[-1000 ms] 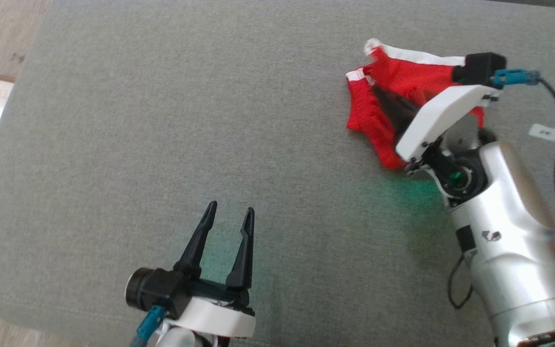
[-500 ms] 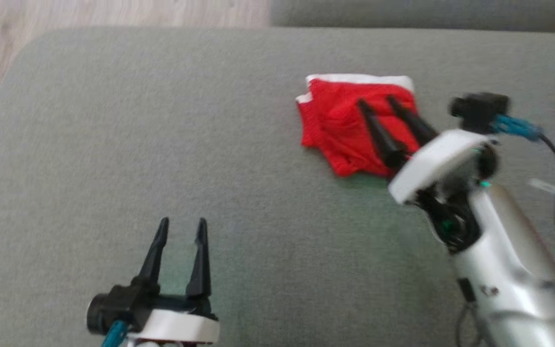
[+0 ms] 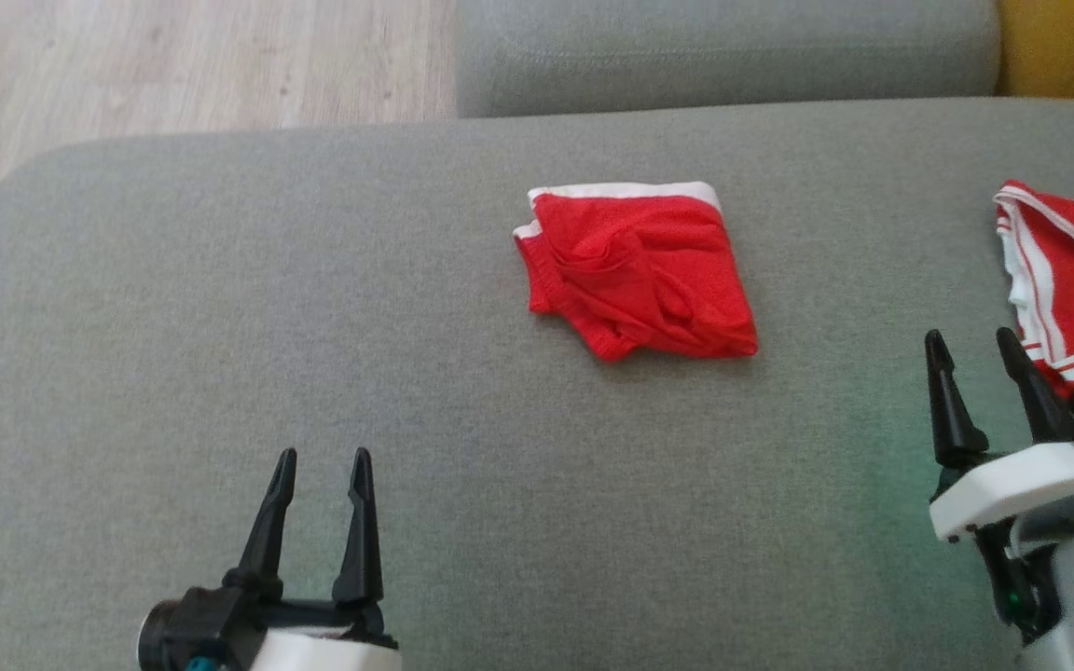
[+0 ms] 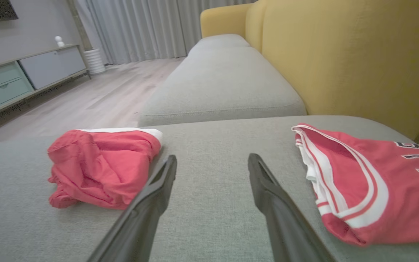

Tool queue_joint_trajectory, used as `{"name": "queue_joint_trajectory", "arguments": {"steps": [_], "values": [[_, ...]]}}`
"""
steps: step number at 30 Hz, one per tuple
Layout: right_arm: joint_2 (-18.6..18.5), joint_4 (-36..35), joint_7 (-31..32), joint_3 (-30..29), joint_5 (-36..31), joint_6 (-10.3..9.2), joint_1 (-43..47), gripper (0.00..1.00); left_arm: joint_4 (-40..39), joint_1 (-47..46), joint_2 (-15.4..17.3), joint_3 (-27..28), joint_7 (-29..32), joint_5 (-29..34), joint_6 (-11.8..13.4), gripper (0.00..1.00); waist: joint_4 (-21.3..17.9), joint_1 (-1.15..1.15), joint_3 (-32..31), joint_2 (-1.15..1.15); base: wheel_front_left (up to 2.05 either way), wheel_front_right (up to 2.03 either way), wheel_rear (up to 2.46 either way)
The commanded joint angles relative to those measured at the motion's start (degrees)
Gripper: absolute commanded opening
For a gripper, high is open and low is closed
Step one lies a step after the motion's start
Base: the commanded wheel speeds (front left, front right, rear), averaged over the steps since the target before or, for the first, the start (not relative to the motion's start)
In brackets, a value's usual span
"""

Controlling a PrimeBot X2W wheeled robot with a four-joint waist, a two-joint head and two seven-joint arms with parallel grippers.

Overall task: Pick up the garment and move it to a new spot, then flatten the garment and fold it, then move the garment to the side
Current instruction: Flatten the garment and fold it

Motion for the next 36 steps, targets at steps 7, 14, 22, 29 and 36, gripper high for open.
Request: {"name": "queue_joint_trajectory", "arguments": {"steps": [7,14,22,29,36], "values": [[-0.9,1.5,0.6,4.8,0.1,0.40,-12.1,0.00,-3.5,-4.7,-0.1,0.5,-0.3,0.7,-0.6,1.00,3.8,0.01,6.3,0.00,0.00,0.00,0.00],[-4.7,9.8,2.9,12.9,1.6,0.40,-25.2,0.00,-3.8,-9.4,-0.1,-2.8,-0.3,-0.1,-1.1,1.00,9.8,0.01,13.1,0.00,0.00,0.00,0.00],[-8.0,20.3,3.6,21.1,5.5,0.40,-30.7,0.00,-3.7,-11.0,-0.1,-5.1,-0.3,-2.0,0.1,1.00,14.1,0.01,14.7,0.00,0.00,0.00,0.00],[-7.7,23.1,2.4,28.4,11.5,0.40,-31.5,0.00,-3.9,-10.4,-0.1,-5.4,-0.3,-2.8,1.1,1.00,14.0,0.01,13.6,0.00,0.00,0.00,0.00],[-8.8,17.0,3.8,39.0,19.8,0.40,-28.8,0.00,-4.3,-10.0,-0.1,-4.7,-0.3,-2.5,1.6,1.00,11.9,0.01,12.0,0.00,0.00,0.00,0.00]]}}
